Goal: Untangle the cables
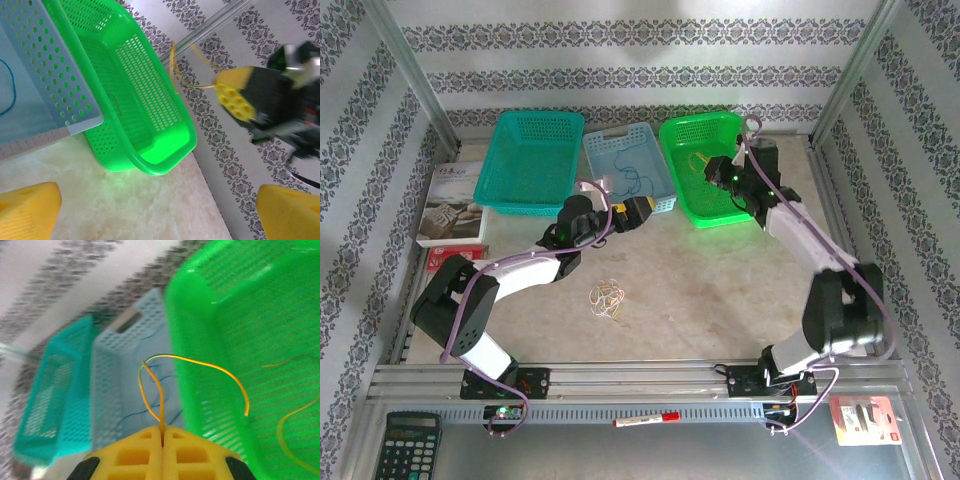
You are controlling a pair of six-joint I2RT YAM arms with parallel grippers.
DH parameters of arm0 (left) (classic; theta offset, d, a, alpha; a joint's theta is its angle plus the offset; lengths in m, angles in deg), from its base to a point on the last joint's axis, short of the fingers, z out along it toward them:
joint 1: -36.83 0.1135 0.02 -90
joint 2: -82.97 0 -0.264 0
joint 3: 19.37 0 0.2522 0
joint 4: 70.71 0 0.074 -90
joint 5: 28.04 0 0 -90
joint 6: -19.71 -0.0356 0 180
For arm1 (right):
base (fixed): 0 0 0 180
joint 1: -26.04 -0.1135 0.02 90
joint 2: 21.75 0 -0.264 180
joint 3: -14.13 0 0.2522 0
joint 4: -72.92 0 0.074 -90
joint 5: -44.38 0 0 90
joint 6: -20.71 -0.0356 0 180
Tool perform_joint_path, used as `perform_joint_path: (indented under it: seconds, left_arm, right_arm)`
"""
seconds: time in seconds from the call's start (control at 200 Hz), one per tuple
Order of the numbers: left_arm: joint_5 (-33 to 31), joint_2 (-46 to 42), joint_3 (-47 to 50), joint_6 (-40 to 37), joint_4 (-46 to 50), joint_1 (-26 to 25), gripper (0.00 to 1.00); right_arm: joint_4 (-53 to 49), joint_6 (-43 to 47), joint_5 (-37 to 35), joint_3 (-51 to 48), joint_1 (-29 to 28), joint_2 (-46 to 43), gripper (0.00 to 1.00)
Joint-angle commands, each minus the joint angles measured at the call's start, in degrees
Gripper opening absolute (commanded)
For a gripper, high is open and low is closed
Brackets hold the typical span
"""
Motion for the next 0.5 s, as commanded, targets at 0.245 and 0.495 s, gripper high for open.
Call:
perform_joint_path:
  seconds: [0.245, 0.495]
  left_arm:
    - [0.67, -6.38, -1.91, -5.09, 6.76, 0.9, 1.0]
    - [-0.13, -8.92, -0.92, -5.62, 9.24, 0.8, 1.0]
  right_arm:
    - [1.3, 1.41, -4.25, 13.89, 2.45, 22.03, 0.0]
    - [0.26, 3.63, -2.88, 21.02, 3.29, 25.41, 0.45]
